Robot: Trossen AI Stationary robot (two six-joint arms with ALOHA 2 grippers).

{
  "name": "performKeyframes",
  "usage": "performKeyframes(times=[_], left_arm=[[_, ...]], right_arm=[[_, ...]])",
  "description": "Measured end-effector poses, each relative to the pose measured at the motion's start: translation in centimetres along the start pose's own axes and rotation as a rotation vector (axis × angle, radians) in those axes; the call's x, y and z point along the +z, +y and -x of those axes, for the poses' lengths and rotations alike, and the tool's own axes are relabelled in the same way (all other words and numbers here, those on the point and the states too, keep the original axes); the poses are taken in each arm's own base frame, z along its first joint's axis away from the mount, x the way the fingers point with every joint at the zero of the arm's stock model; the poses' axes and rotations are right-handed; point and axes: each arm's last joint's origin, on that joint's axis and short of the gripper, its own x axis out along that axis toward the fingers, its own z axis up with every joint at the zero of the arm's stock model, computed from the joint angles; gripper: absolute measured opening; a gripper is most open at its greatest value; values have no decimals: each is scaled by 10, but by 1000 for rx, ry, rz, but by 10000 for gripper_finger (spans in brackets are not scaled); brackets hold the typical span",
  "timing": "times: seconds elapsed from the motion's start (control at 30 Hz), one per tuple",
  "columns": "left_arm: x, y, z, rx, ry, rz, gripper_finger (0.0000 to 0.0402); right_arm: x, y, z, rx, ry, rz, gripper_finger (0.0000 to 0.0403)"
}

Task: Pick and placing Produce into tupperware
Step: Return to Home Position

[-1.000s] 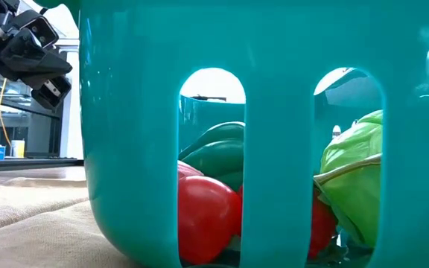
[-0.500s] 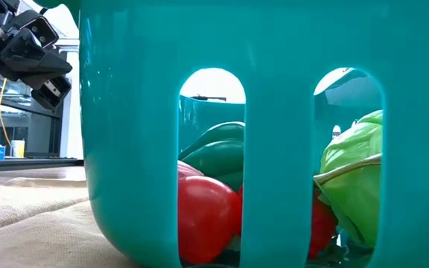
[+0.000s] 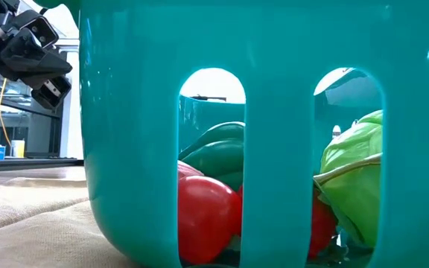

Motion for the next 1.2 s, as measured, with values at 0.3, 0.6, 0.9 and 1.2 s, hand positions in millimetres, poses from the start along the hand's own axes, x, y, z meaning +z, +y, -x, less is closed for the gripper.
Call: performKeyframes(times=[0.3,0.6,0.9,1.2], left_arm=[[0,0,0,0,0,0,1],[0,0,0,0,0,0,1],[0,0,0,0,0,0,1],[0,0,0,1,1,0,1]], right_arm=[[-16,-1,1,-6,163,8,245],[-21,-1,9,-10,232,11,245],[-24,-3,21,11,277,6,245],[-10,-3,28,20,125,4,245]])
